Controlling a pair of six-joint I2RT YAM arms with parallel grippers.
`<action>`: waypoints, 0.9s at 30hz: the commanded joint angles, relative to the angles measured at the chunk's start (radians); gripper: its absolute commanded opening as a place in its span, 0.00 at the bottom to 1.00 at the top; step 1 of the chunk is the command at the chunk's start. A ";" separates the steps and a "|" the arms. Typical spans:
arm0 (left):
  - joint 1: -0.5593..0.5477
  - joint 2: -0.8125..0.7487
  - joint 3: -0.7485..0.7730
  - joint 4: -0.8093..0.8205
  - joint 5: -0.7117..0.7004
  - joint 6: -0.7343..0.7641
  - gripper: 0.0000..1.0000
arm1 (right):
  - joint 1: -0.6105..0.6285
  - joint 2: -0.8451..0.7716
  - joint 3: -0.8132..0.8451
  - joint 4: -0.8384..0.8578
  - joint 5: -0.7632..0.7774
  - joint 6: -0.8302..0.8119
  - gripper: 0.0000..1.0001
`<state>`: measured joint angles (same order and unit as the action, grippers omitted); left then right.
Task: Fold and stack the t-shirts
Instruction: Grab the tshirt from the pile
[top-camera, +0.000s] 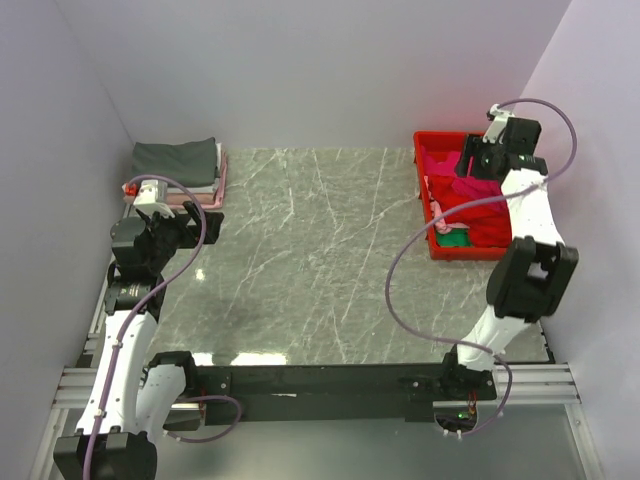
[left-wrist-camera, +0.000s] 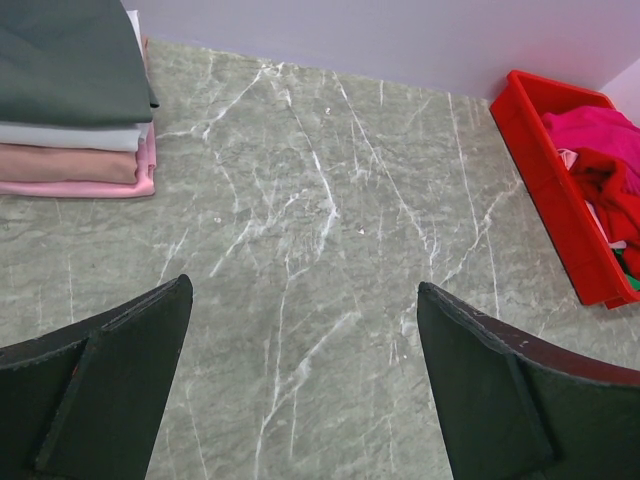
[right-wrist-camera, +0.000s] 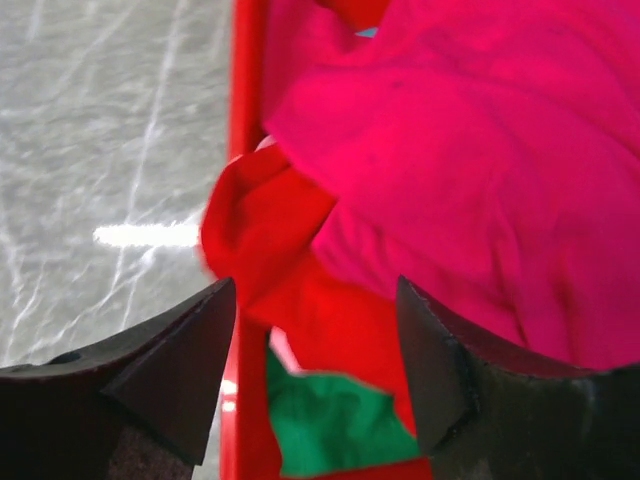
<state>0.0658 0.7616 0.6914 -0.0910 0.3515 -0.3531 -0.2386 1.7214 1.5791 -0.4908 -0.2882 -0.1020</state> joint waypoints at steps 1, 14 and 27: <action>0.000 -0.015 0.040 0.025 0.021 0.011 0.99 | -0.007 0.105 0.145 -0.081 0.047 0.013 0.70; 0.000 0.004 0.045 0.022 0.021 0.014 0.99 | -0.005 0.352 0.332 -0.121 0.168 -0.019 0.59; 0.000 0.011 0.043 0.019 0.017 0.019 1.00 | 0.024 0.140 0.139 -0.017 0.139 -0.056 0.00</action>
<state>0.0658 0.7704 0.6918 -0.0925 0.3538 -0.3527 -0.2352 2.0266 1.7786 -0.5541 -0.1432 -0.1398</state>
